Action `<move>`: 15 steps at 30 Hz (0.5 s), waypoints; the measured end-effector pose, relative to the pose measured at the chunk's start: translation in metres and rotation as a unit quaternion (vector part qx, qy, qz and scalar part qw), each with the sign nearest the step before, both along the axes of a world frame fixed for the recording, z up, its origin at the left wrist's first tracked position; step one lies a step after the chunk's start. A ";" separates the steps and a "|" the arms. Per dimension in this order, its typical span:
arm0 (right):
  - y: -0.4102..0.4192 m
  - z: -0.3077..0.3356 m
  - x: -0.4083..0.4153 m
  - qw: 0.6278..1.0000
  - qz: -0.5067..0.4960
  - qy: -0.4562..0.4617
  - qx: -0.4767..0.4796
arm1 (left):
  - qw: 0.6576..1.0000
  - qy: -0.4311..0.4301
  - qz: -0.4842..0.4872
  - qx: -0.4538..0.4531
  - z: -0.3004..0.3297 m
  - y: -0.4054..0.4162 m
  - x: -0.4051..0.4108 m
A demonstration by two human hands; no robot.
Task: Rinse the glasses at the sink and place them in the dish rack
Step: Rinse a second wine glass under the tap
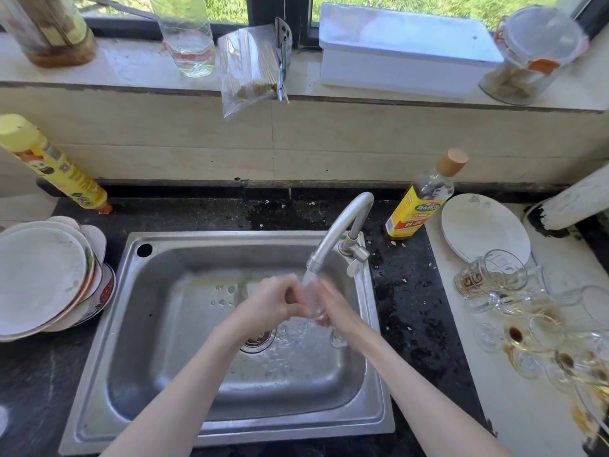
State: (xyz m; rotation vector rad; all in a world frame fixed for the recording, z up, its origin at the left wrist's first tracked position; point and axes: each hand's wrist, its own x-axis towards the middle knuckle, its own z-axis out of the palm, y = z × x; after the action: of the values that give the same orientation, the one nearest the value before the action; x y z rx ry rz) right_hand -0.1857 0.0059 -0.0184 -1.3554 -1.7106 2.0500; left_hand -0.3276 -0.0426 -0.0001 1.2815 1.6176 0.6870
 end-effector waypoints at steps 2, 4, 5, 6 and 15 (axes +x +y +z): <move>-0.002 -0.001 0.000 1.000 0.004 0.021 0.016 | 1.000 -0.005 0.013 0.017 -0.002 -0.003 0.003; -0.001 -0.002 0.001 1.000 -0.015 0.022 -0.010 | 0.995 0.014 -0.098 0.010 0.000 -0.004 0.003; 0.000 -0.003 0.002 0.999 -0.017 0.020 -0.021 | 0.988 0.020 -0.151 -0.006 0.001 -0.005 0.002; 0.001 -0.002 0.003 0.999 -0.018 0.013 -0.028 | 0.983 0.014 -0.183 -0.031 0.003 -0.004 0.000; -0.004 -0.005 0.002 0.998 -0.033 0.036 -0.027 | 0.997 -0.010 -0.077 -0.016 0.003 -0.005 0.009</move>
State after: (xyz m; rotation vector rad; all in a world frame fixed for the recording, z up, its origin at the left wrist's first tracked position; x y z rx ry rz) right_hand -0.1841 0.0022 -0.0229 -1.3166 -1.5715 2.0976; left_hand -0.3184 -0.0472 0.0025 1.3555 1.4906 0.5756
